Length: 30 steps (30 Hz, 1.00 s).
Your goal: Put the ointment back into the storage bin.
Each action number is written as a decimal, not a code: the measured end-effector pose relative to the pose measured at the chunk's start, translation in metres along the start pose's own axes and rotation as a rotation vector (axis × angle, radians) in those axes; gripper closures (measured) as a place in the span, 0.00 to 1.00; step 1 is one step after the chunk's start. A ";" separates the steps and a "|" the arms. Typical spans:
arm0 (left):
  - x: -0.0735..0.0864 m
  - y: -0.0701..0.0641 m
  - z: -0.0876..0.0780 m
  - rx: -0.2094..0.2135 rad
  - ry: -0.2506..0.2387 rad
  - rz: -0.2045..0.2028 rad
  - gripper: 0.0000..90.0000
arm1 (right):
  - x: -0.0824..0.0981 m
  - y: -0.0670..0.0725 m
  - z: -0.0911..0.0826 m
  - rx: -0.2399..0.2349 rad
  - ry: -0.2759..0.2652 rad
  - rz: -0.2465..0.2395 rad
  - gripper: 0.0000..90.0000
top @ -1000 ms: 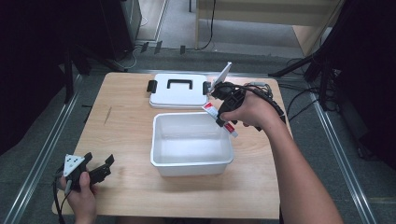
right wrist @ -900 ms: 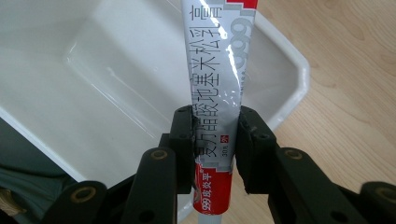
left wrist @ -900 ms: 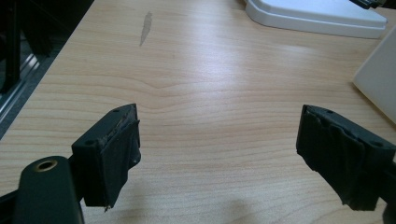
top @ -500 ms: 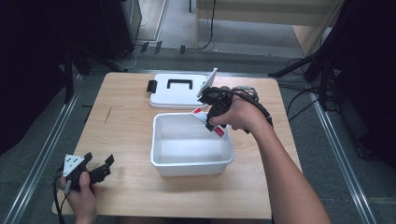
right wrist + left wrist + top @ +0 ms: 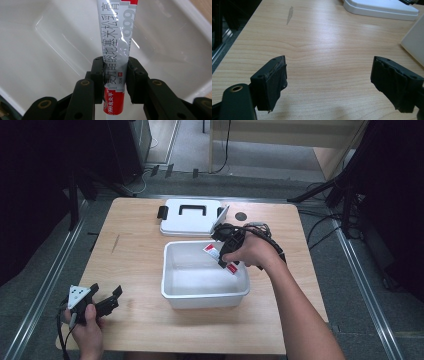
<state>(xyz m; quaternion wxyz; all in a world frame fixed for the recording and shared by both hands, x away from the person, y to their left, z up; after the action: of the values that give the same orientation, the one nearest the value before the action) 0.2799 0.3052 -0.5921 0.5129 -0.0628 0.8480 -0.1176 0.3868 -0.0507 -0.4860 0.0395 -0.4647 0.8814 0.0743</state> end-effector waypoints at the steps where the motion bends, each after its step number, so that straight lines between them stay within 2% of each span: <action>1: 0.000 0.000 0.000 0.000 0.000 0.000 0.16 | 0.001 0.000 0.002 -0.001 0.004 0.006 0.79; 11: 0.000 0.000 0.000 0.000 0.001 0.001 0.16 | 0.009 -0.006 0.027 0.009 0.033 -0.003 0.79; 15: 0.000 0.000 0.000 0.001 0.000 0.001 0.16 | 0.009 -0.005 0.034 0.017 0.037 -0.029 0.79; 21: 0.000 0.000 0.000 0.001 0.000 0.001 0.16 | 0.009 -0.004 0.048 0.028 0.044 -0.031 0.79; 27: 0.000 0.000 0.000 0.001 0.000 0.001 0.16 | 0.007 -0.004 0.060 0.069 0.055 -0.050 0.79; 30: 0.000 0.000 0.000 0.001 0.001 0.001 0.16 | 0.007 -0.003 0.066 0.072 0.066 -0.051 0.79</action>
<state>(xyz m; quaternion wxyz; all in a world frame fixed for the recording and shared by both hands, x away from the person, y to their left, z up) 0.2797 0.3052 -0.5921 0.5125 -0.0620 0.8483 -0.1179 0.3847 -0.0471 -0.5524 0.0291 -0.4874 0.8723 0.0262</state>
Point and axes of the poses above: each handheld gripper's, and its own axes: z roughly forward along the jaws, x roughly out of its underside, y roughly to its left, the point moved 9 cm from there along z, roughly forward along the jaws, and after that the axes turned 6 degrees about -z, right-handed, at the moved point
